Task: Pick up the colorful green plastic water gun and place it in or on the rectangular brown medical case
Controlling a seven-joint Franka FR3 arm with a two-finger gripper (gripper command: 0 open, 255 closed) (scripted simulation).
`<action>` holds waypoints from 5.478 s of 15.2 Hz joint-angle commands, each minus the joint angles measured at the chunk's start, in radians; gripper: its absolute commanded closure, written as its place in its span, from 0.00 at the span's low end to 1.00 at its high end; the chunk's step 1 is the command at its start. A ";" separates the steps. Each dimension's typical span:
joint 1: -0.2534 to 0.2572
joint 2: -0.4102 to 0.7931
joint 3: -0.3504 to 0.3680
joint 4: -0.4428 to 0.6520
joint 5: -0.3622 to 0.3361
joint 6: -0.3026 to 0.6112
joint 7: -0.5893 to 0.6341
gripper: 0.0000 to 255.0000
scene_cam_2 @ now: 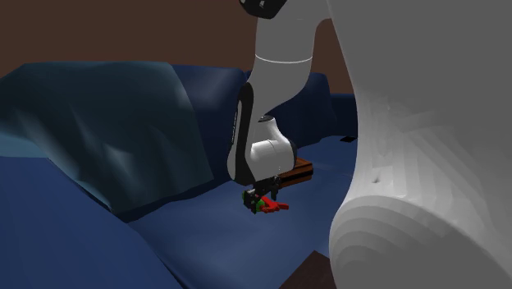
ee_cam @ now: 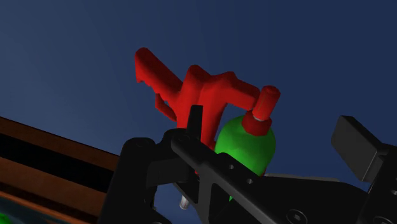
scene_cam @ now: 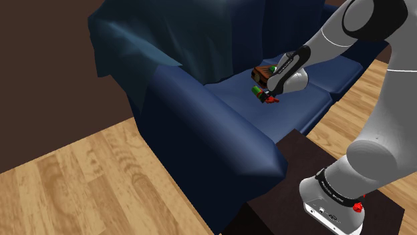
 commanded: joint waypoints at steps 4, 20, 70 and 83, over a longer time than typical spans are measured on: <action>0.000 0.001 0.000 0.001 0.000 0.000 0.000 0.00; 0.013 -0.082 -0.015 -0.019 -0.010 -0.063 -0.002 1.00; -0.227 0.175 -0.018 0.913 0.199 -0.724 -0.363 1.00; -0.234 0.259 -0.003 0.874 0.215 -0.601 -0.368 1.00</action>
